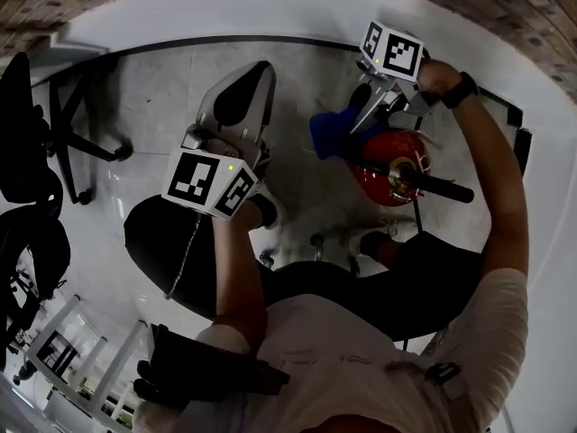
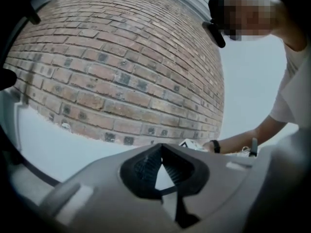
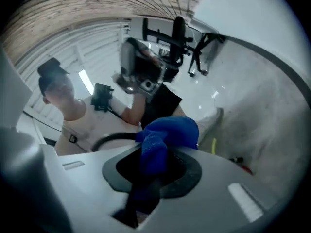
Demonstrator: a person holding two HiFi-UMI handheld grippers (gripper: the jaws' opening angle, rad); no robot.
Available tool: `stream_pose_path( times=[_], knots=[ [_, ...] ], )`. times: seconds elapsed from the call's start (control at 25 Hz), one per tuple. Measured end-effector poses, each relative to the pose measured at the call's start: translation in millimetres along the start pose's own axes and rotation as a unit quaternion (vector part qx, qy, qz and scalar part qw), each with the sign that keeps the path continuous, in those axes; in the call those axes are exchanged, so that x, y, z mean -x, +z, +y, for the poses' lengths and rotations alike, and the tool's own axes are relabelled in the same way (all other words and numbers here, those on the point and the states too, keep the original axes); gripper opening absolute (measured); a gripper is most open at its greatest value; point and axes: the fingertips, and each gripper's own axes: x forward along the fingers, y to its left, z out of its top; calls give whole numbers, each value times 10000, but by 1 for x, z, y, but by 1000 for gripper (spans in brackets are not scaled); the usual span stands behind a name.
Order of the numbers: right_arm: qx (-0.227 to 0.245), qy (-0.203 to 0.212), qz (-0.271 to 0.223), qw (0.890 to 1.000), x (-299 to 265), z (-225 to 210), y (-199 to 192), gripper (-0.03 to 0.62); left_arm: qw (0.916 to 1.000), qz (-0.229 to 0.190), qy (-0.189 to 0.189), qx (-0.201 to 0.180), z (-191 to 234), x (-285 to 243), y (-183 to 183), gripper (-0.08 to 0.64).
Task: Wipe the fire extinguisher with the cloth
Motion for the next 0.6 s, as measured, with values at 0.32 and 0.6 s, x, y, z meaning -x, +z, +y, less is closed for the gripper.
stream_pose_path(
  times=[0.32, 0.6],
  knots=[
    [-754, -1225, -39, 9896, -14, -217, -87, 74, 9990, 309, 308, 2, 16, 2, -32, 2],
    [-527, -2879, 498, 9549, -9, -324, -138, 71, 9971, 322, 676, -99, 11, 17, -44, 2]
  ],
)
